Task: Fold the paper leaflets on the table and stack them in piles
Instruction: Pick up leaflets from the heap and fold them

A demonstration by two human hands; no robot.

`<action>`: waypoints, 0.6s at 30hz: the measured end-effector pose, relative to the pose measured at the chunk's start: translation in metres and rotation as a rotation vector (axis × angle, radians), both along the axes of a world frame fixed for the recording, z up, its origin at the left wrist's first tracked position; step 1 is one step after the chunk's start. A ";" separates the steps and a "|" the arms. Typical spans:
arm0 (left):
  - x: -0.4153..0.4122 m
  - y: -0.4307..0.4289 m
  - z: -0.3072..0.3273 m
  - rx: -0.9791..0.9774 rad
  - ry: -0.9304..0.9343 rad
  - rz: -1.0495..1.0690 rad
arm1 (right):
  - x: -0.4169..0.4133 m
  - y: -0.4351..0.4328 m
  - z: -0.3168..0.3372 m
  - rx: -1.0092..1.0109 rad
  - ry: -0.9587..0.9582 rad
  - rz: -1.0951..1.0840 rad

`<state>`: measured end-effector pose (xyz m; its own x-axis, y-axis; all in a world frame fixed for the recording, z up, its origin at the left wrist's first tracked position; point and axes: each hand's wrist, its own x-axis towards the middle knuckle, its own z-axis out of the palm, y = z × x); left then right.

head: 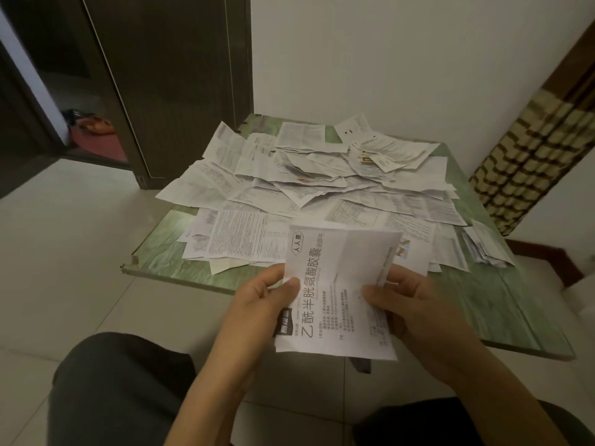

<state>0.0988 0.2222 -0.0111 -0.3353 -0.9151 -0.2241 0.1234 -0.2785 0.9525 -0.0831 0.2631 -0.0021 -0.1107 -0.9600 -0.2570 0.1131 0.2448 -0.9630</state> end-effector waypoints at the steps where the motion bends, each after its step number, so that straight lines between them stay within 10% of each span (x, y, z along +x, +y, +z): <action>1: 0.001 -0.001 0.000 0.016 0.005 0.015 | 0.000 0.001 0.002 -0.005 -0.024 0.003; 18: -0.004 -0.002 -0.004 -0.162 -0.149 0.016 | -0.003 -0.010 0.010 -0.351 0.484 0.087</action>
<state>0.0946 0.2198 -0.0153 -0.2949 -0.9480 -0.1198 -0.0185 -0.1197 0.9926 -0.0865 0.2535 0.0081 -0.0531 -0.9892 0.1363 -0.3639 -0.1080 -0.9251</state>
